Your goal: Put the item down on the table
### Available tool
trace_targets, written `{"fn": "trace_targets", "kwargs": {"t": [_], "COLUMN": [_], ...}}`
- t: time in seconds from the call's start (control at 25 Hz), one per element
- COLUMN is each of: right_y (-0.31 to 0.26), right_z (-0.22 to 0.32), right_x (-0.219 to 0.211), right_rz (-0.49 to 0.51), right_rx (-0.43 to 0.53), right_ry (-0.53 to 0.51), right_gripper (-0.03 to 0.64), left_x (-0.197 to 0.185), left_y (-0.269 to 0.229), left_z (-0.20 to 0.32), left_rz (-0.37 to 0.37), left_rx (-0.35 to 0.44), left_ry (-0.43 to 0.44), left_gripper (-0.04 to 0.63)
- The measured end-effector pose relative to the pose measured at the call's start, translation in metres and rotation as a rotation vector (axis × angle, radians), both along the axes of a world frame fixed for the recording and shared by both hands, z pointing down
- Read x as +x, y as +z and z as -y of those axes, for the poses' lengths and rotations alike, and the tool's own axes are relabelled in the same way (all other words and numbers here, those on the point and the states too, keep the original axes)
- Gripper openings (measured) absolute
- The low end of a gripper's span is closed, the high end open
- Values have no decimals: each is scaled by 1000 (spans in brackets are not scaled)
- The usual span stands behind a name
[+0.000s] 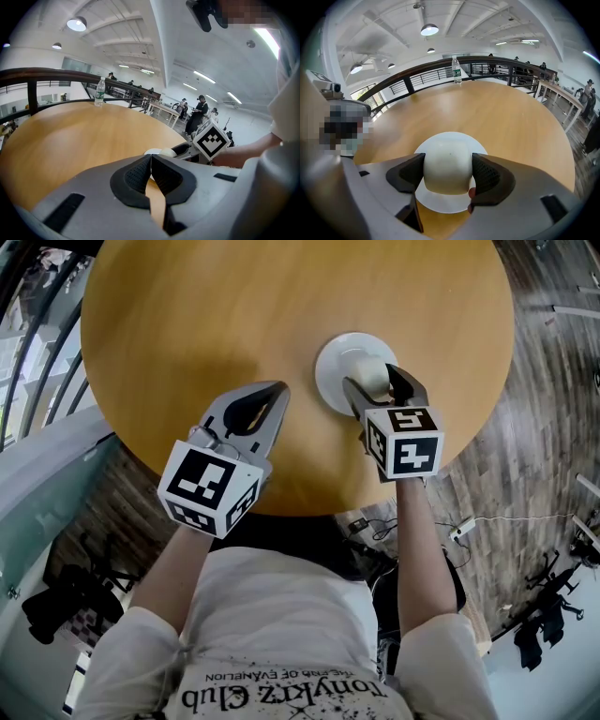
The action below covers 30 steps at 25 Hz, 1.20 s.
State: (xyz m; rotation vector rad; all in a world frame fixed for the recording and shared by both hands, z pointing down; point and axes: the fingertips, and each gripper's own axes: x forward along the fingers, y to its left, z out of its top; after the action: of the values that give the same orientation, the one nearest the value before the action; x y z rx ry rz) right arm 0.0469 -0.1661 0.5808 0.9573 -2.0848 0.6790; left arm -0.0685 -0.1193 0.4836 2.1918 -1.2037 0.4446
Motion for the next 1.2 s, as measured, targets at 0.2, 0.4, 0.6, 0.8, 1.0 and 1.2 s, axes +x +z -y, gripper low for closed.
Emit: {"fn": "trace_targets", "kwargs": {"t": [0.2, 0.4, 0.6, 0.8, 1.0, 1.2], "right_y": [9, 16, 19, 21, 22, 24], "right_z": [1, 1, 1, 2, -2, -2], "right_x": [-4, -4, -7, -6, -6, -7], "right_rz": [-38, -62, -83, -114, -131, -136], "right_rx": [-3, -14, -20, -15, -26, -37], "right_ry": [-21, -35, -45, -64, -72, -69], "right_gripper": [328, 328, 328, 328, 328, 330], "left_x": [-2, -3, -7, -7, -7, -9], "left_y": [2, 4, 5, 6, 5, 5], "left_z": [-2, -5, -6, -7, -9, -9], "left_rz": [-1, -1, 1, 3, 4, 4], "left_rx": [-6, -11, -16, -17, -18, -17], "left_ry": [0, -1, -5, -6, -7, -8], "left_gripper": [25, 25, 25, 25, 25, 25]}}
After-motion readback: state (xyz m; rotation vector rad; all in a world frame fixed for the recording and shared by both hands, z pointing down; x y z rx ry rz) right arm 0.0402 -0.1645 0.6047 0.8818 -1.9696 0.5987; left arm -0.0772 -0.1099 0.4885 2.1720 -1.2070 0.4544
